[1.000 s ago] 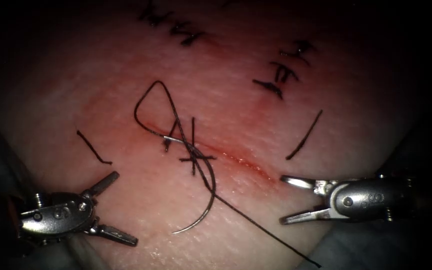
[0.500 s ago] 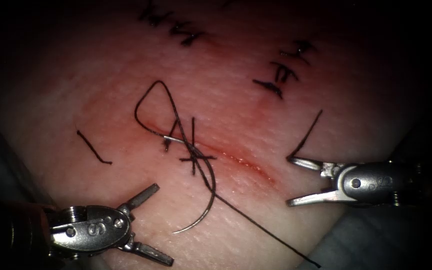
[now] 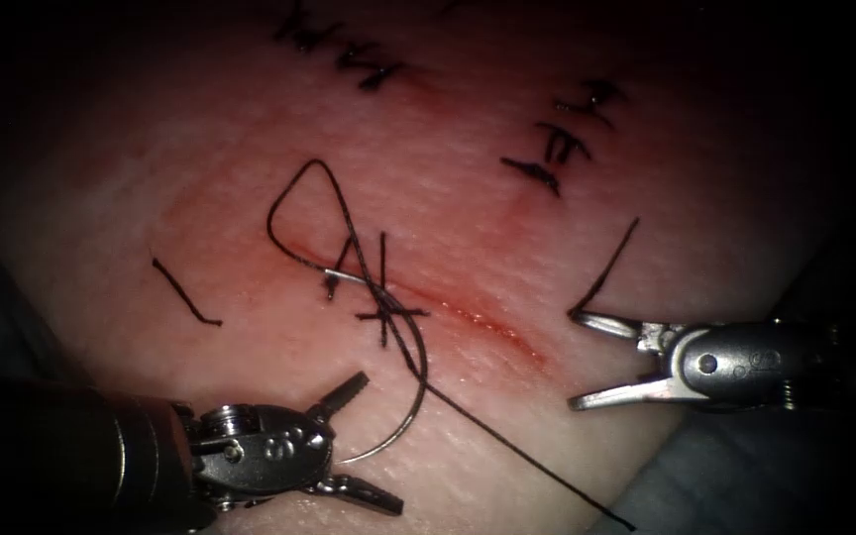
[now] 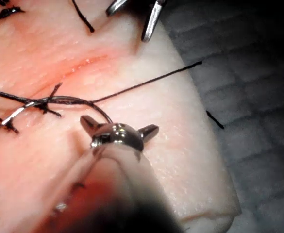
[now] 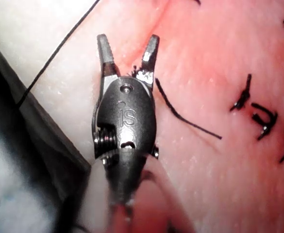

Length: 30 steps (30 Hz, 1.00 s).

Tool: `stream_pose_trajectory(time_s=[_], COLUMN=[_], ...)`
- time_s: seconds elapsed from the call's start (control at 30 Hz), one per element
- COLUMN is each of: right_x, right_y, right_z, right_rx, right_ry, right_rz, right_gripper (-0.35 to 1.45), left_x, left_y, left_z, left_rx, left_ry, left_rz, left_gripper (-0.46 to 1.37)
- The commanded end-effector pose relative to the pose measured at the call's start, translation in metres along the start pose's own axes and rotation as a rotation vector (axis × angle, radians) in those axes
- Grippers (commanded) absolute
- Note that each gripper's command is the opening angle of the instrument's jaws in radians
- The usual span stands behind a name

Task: Wound Closure
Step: Using the left driver, pick up the needle near the tip

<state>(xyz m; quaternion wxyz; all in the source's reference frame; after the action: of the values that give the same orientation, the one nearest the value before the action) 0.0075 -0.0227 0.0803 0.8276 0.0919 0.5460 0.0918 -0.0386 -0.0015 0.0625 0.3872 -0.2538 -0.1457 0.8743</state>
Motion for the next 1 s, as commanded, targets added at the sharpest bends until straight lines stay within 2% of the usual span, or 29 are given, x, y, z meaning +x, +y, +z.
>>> stream_pose_trajectory(time_s=[0.03, 0.2, 0.33, 0.43, 0.53, 0.57, 0.6, 0.63, 0.8, 0.9, 0.97, 1.0], right_x=[-0.0001, -0.0003, -0.0002, -0.0001, 0.0001, 0.0002, 0.0002, 0.0003, 0.0005, 0.0004, 0.0004, 0.0004], right_y=[-0.0001, -0.0004, -0.0005, -0.0006, -0.0008, -0.0009, -0.0009, -0.0011, -0.0012, -0.0011, -0.0011, -0.001], right_z=[0.0001, 0.0002, 0.0001, 0.0001, 0.0001, 0.0001, 0.0001, 0.0, 0.0, 0.0, 0.0001, 0.0001], right_rx=[0.005, 0.006, 0.007, 0.007, 0.009, 0.009, 0.009, 0.01, 0.01, 0.01, 0.009, 0.009], right_ry=[0.0, 0.0, 0.001, 0.001, 0.002, 0.002, 0.002, 0.002, 0.002, 0.002, 0.002, 0.002], right_rz=[-0.002, -0.005, -0.006, -0.006, -0.007, -0.007, -0.007, -0.007, -0.008, -0.007, -0.007, -0.007], right_gripper=[1.15, 1.15, 1.15, 1.14, 1.13, 1.13, 1.13, 1.13, 1.12, 1.11, 1.11, 1.12], left_x=[0.0001, -0.0005, -0.0016, -0.0024, -0.003, -0.0032, -0.0032, -0.0033, -0.0038, -0.0045, -0.0051, -0.0056], left_y=[0.0, -0.0002, -0.0005, -0.0007, -0.001, -0.0011, -0.0012, -0.0013, -0.0016, -0.0016, -0.0017, -0.0019], left_z=[0.0003, 0.0024, 0.0038, 0.0048, 0.0054, 0.0055, 0.0056, 0.0056, 0.0049, 0.0036, 0.0026, 0.0015], left_rx=[0.002, 0.016, 0.016, 0.007, -0.015, -0.015, -0.015, -0.019, -0.026, -0.023, 0.001, 0.034], left_ry=[-0.009, -0.032, -0.092, -0.112, -0.111, -0.11, -0.11, -0.109, -0.11, -0.117, -0.135, -0.16], left_rz=[0.001, -0.004, -0.034, -0.046, -0.055, -0.053, -0.053, -0.05, -0.032, -0.006, 0.001, 0.022], left_gripper=[0.89, 0.88, 0.79, 0.56, 0.15, -0.04, -0.09, -0.35, -0.35, -0.35, -0.35, -0.35])
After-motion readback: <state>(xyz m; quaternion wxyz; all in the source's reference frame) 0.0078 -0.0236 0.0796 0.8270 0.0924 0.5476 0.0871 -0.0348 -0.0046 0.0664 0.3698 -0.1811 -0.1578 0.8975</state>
